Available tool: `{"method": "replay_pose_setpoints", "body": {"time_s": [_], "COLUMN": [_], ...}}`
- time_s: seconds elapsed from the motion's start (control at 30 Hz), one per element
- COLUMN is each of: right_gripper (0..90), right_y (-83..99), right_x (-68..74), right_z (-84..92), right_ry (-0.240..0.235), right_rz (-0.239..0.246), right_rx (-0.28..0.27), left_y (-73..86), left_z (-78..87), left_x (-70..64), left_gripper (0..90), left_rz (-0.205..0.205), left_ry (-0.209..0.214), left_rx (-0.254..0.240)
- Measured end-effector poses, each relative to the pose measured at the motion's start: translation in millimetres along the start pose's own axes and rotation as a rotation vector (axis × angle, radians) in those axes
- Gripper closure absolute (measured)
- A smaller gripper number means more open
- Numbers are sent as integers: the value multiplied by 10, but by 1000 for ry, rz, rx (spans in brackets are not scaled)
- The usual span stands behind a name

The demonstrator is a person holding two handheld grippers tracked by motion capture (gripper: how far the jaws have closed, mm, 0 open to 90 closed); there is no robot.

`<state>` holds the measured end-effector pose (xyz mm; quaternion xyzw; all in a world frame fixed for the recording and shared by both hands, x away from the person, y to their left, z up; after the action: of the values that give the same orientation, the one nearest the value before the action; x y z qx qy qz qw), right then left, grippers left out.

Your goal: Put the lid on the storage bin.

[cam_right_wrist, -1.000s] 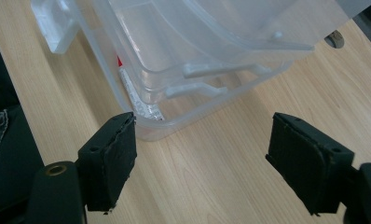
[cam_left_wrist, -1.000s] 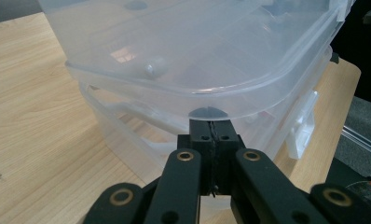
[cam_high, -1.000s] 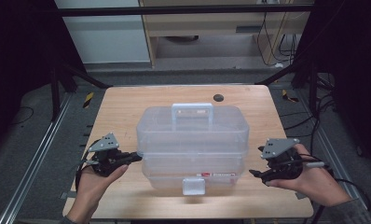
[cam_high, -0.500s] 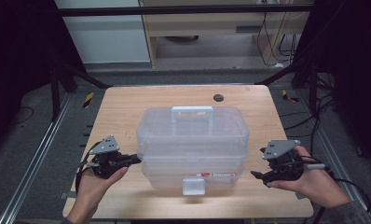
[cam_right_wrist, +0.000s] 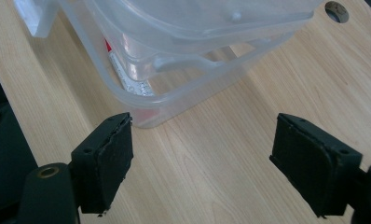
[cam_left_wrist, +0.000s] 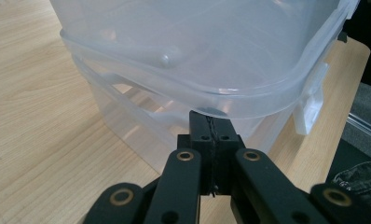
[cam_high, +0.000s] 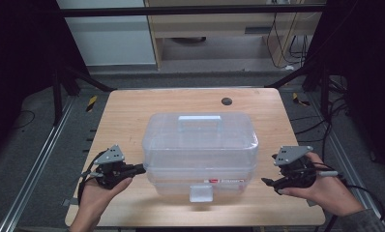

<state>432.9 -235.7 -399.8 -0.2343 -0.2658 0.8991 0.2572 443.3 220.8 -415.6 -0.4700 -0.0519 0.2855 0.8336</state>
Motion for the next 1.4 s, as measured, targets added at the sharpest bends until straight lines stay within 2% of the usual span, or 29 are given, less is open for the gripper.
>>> {"method": "replay_pose_setpoints", "body": {"time_s": [0.57, 1.0, 1.17, 1.23, 1.27, 1.37, 1.4], "right_gripper": [194, 192, 190, 189, 183, 175, 166], "right_y": [75, 101, 123, 127, 139, 154, 165], "right_x": [-37, -57, -66, -68, -80, -106, -121], "right_z": [-32, -62, -58, -60, -62, -65, -71], "right_ry": [11, 17, 18, 22, 33, 52, 64], "right_rz": [-24, -36, -44, -46, -52, -65, -75], "right_rx": [6, 11, 11, 12, 13, 10, 12], "left_y": [139, 147, 156, 164, 183, 195, 212], "left_z": [-33, -29, -29, -24, -3, 38, 91], "left_x": [-7, -10, -10, 0, 32, 72, 139], "left_gripper": [900, 900, 900, 899, 899, 900, 900], "left_rz": [11, 7, 2, -7, -30, -20, -19], "left_ry": [9, 8, 9, -1, -45, -43, -70], "left_rx": [15, 18, 34, 53, 85, 78, 83]}}
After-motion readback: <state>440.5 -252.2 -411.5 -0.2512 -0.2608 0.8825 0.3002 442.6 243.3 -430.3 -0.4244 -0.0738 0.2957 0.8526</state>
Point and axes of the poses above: each handheld gripper's, and its own axes: z roughly backward along the jaws, y roughly out of its underside, x roughly to its left, the point moved 4 cm from there along -z, roughly forward along the jaws, and after that the axes turned 6 degrees about y, right-handed, at the moved point
